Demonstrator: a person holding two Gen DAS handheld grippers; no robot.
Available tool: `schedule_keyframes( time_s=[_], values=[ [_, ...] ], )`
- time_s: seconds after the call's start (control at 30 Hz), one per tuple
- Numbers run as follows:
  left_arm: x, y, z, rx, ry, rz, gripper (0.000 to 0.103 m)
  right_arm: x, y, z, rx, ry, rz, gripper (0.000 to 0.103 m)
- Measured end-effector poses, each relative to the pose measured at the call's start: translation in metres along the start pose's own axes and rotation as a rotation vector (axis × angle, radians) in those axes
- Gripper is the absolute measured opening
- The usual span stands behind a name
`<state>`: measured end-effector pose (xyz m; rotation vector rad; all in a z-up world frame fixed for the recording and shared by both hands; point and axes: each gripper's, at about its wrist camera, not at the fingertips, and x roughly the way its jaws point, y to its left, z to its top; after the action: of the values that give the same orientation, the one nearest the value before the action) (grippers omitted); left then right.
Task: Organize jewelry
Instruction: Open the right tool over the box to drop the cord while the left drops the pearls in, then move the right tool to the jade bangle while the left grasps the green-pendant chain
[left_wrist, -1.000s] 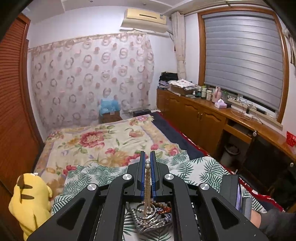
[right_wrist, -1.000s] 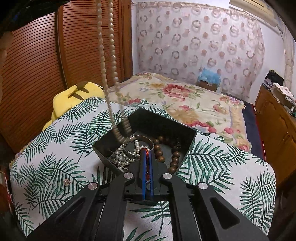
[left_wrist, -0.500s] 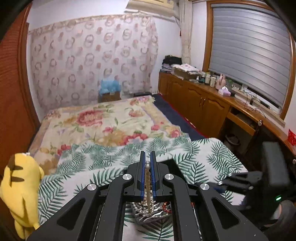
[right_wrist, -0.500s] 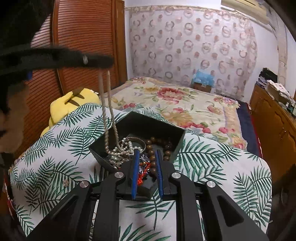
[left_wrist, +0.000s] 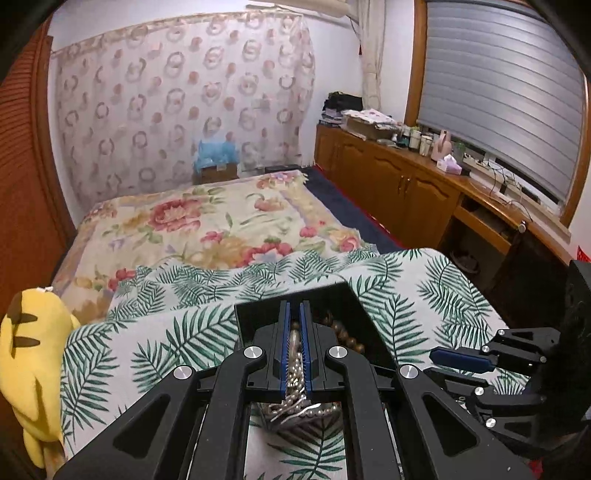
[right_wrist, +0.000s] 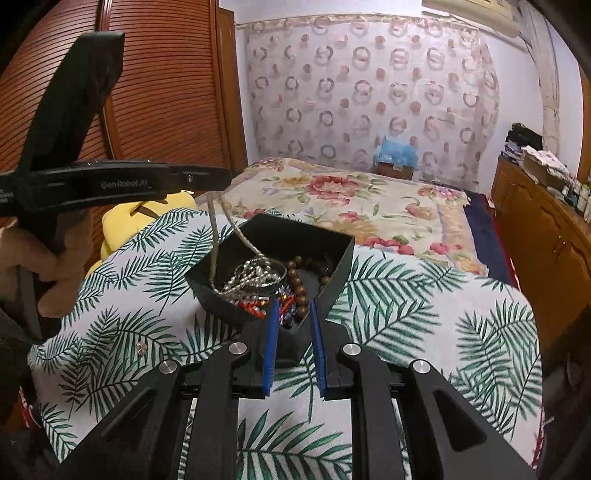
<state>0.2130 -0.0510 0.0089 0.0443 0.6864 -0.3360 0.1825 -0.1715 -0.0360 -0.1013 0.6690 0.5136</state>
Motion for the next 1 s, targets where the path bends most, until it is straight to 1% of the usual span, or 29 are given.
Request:
schedule_keyframes(
  time_s=[0.13, 0.3, 0.37, 0.43, 0.5, 0.53, 0.6, 0.73, 0.77, 0.9, 0.97, 1.0],
  values=[
    [0.0, -0.002, -0.007, -0.003, 0.002, -0.001, 0.005, -0.003, 0.004, -0.007, -0.004, 0.008, -0.003, 0.019],
    [-0.001, -0.002, -0.01, 0.003, -0.001, 0.001, 0.005, -0.011, 0.011, -0.015, 0.005, 0.008, 0.018, 0.019],
    [-0.005, -0.003, -0.014, 0.003, -0.005, -0.003, 0.007, -0.014, 0.014, -0.019, 0.004, 0.01, 0.025, 0.019],
    [-0.009, -0.004, -0.019, 0.003, -0.009, -0.005, 0.012, -0.018, 0.018, -0.025, 0.002, 0.017, 0.034, 0.019],
    [-0.016, -0.005, -0.027, 0.007, -0.016, -0.006, 0.021, -0.02, 0.022, -0.032, -0.002, 0.027, 0.038, 0.019],
    [-0.018, -0.005, -0.028, 0.009, -0.019, -0.005, 0.023, -0.021, 0.024, -0.035, -0.005, 0.031, 0.039, 0.019],
    [-0.025, -0.006, -0.036, 0.014, -0.026, -0.002, 0.031, -0.022, 0.027, -0.042, -0.009, 0.043, 0.045, 0.019],
    [-0.033, -0.006, -0.051, 0.017, -0.016, 0.0, 0.039, -0.023, 0.033, -0.056, -0.006, 0.074, 0.061, 0.019],
    [-0.034, -0.006, -0.054, 0.016, -0.014, -0.001, 0.043, -0.022, 0.034, -0.059, -0.006, 0.083, 0.066, 0.019],
    [-0.04, -0.004, -0.072, -0.002, -0.001, -0.007, 0.054, -0.023, 0.044, -0.074, -0.019, 0.118, 0.086, 0.019],
    [-0.041, -0.003, -0.082, -0.008, 0.011, -0.003, 0.061, -0.023, 0.046, -0.08, -0.022, 0.134, 0.092, 0.019],
    [-0.041, -0.003, -0.087, -0.01, 0.018, -0.003, 0.061, -0.023, 0.049, -0.083, -0.025, 0.142, 0.094, 0.019]
  ],
)
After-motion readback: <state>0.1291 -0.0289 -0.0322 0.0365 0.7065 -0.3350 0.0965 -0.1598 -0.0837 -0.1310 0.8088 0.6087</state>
